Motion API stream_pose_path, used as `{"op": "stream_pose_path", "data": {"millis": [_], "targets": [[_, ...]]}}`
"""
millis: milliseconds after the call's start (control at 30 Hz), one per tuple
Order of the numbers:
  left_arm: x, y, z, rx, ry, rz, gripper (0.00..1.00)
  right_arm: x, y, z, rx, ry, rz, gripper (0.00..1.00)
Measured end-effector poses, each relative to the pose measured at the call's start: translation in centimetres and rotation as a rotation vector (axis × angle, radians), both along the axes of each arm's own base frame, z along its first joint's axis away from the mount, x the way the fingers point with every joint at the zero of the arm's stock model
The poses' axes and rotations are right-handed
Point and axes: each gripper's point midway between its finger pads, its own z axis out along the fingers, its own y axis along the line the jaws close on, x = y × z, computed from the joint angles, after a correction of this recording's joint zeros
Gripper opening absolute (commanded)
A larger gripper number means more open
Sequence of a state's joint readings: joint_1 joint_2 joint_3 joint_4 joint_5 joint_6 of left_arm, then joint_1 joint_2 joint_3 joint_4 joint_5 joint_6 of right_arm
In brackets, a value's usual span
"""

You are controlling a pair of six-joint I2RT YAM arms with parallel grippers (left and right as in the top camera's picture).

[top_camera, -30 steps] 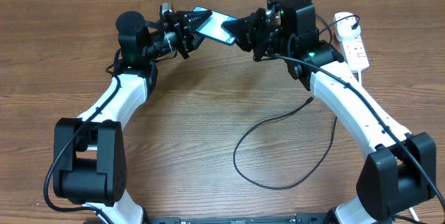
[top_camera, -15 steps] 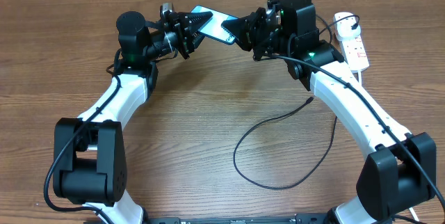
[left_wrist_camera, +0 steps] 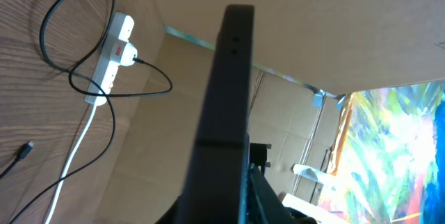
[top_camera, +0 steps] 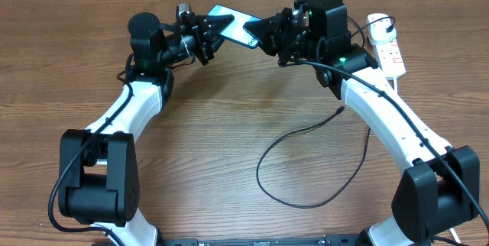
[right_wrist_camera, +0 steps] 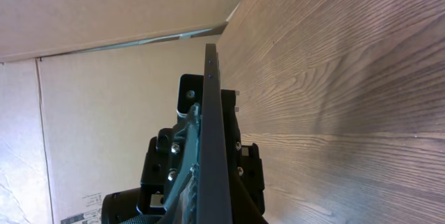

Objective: Plug charger to phone and switch on socket
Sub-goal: 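Close the left gripper on the phone's edge beside the right gripper, then release the phone from the right gripper and lift the phone with the left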

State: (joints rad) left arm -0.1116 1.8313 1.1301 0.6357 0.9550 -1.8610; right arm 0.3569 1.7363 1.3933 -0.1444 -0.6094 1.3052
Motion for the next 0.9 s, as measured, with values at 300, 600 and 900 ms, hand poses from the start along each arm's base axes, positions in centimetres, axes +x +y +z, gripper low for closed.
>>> {"op": "stream_pose_path", "data": {"millis": [300,600,900], "targets": [[0.01,0.02,0.00,0.000,0.000,0.000,0.04,0.01,0.01,0.03,0.004,0.004,-0.002,0.14],[0.03,0.00,-0.12,0.001,0.004,0.001,0.04,-0.01,-0.04,-0.08,-0.012,-0.011,0.004,0.59],[0.61,0.39,-0.80,0.033,-0.004,0.040,0.04,0.29,-0.25,-0.14,-0.048,-0.061,0.004,0.88]]}}
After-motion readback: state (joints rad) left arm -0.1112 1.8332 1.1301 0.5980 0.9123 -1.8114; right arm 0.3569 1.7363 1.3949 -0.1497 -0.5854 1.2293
